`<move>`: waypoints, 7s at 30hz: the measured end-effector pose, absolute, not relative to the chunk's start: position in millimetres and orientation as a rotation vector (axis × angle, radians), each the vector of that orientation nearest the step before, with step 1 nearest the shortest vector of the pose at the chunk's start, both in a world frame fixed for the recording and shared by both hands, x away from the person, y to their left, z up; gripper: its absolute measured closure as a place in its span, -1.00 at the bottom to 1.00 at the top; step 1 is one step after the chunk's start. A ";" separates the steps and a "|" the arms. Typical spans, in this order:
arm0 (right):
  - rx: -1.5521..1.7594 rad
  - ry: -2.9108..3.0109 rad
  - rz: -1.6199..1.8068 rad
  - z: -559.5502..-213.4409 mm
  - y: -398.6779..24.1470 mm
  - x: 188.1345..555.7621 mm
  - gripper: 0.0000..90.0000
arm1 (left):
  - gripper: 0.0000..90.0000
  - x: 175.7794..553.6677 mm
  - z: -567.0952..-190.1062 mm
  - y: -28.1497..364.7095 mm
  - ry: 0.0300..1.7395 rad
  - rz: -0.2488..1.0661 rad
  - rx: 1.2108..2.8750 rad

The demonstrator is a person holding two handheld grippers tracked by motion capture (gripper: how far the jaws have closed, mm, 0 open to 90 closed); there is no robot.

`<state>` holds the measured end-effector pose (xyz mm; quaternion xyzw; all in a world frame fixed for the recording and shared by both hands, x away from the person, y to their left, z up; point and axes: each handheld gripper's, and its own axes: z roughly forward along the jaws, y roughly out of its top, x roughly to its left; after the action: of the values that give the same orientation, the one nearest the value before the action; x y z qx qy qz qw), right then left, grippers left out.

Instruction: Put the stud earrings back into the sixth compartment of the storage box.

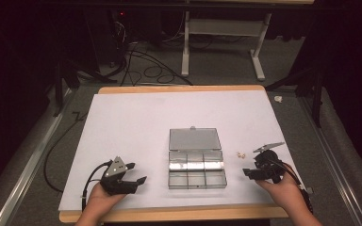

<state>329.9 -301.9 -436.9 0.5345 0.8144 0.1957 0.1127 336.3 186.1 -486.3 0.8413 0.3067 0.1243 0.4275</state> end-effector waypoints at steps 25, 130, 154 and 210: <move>1.632 2.617 0.348 -432.3 -285.3 350.7 -0.09 | -0.36 335.9 -486.8 184.2 0.756 0.311 2.113; 1.457 2.773 0.275 -385.0 -249.1 362.2 0.89 | -0.34 334.6 -487.3 182.6 0.736 0.316 2.136; 1.293 2.877 0.289 -374.3 -197.2 358.1 0.89 | -0.34 333.9 -487.5 181.7 0.732 0.323 2.139; 1.272 2.902 0.284 -399.2 -179.2 363.9 0.64 | -0.34 333.4 -487.1 182.0 0.728 0.323 2.143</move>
<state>363.9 -179.2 -399.2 0.3997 0.9121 0.0893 -0.0199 333.4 182.0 -487.1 0.8530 0.2896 0.1286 0.4147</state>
